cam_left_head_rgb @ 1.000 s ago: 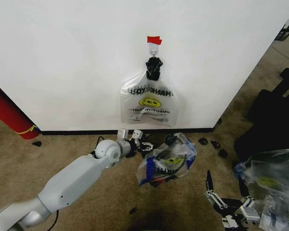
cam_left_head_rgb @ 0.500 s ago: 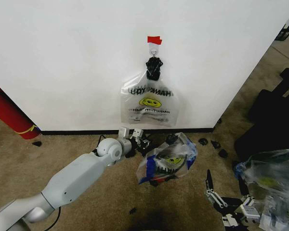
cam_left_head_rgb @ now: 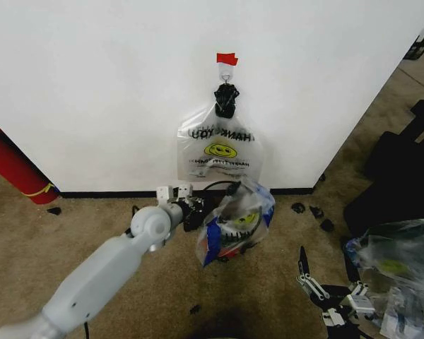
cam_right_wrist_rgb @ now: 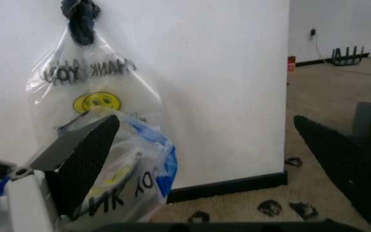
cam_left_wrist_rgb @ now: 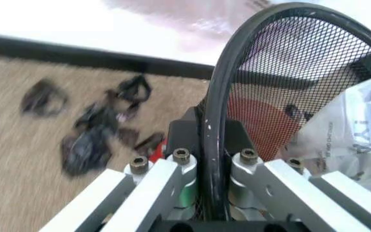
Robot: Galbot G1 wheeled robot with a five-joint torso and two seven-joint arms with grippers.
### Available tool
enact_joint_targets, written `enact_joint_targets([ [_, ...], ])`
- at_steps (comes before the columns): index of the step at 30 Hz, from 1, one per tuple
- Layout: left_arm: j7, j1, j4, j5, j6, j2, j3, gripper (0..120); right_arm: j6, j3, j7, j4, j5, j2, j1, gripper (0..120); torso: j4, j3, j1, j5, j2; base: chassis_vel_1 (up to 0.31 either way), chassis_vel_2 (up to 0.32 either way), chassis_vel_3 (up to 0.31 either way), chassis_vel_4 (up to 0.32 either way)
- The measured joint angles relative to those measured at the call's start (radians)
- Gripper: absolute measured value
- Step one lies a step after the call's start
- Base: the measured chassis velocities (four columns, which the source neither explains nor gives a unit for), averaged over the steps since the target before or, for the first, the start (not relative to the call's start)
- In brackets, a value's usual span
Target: Pick up the garbage bag from the wall and place it over the trash bin.
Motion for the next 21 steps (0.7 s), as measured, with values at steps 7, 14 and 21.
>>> enact_joint_targets([
  [7, -0.206, 0.149, -0.122, 0.015, -0.161, -0.036, -0.050, 2, -0.039, -0.005, 0.000, -0.002, 0.006, -0.017, 0.034, 100, -0.0001, 0.000, 0.000, -0.0002, 0.000, 0.000, 0.000, 0.000, 0.000],
  [14, -0.297, 0.253, -0.153, 0.158, -0.265, -0.112, -0.044, 2, -0.095, -0.003, 0.004, 0.005, 0.030, -0.037, 0.057, 100, 0.0000, 0.000, 0.000, -0.0002, 0.000, 0.000, 0.000, 0.000, 0.000],
  [21, -0.294, 0.312, -0.123, 0.225, -0.323, -0.187, -0.032, 2, -0.119, -0.003, 0.009, 0.011, 0.043, -0.048, 0.062, 100, -0.0002, 0.000, 0.000, -0.0002, 0.000, 0.000, 0.000, 0.000, 0.000],
])
